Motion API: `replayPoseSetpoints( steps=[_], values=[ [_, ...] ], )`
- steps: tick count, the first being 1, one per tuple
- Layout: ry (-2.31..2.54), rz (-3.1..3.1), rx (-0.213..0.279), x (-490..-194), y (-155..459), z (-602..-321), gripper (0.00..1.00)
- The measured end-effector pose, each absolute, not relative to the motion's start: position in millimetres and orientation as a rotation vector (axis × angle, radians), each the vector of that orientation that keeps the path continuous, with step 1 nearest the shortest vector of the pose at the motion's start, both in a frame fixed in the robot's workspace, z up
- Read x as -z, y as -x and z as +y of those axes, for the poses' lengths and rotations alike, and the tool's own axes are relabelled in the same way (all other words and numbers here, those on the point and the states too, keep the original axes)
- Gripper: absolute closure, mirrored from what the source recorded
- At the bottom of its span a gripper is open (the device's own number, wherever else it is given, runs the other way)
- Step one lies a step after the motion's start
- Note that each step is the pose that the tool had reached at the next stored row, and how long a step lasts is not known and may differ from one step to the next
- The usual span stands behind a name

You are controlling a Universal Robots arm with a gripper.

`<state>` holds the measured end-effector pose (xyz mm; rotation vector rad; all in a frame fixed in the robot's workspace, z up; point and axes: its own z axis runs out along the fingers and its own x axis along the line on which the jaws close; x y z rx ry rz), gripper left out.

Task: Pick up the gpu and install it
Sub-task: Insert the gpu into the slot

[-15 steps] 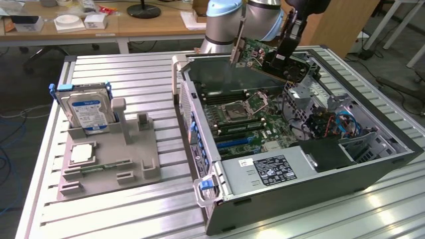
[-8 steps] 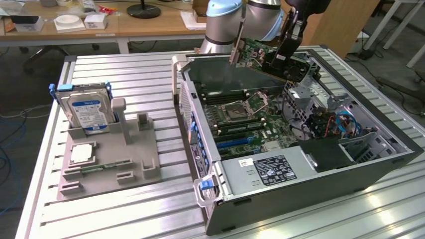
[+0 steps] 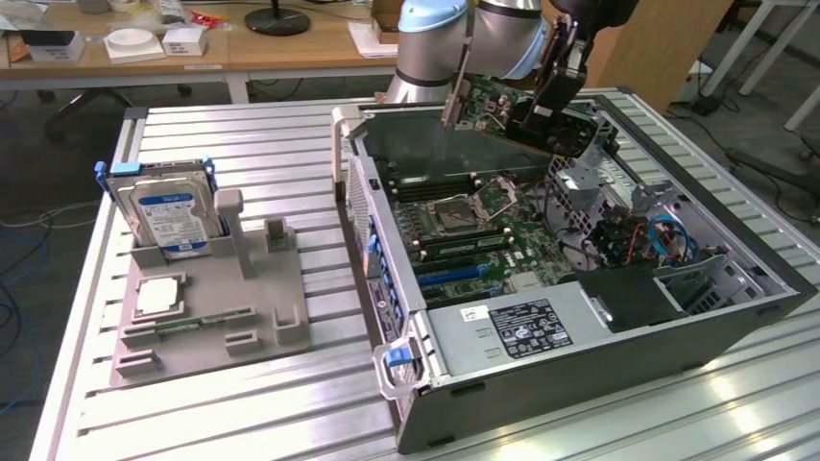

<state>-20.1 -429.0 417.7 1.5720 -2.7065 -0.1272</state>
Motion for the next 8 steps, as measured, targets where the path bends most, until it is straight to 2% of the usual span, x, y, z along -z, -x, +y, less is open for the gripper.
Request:
replayPoseSetpoints(
  steps=[8],
  values=[
    [-1.636,-2.667,0.13,-417.6,20.1,-429.2,0.73]
  ],
)
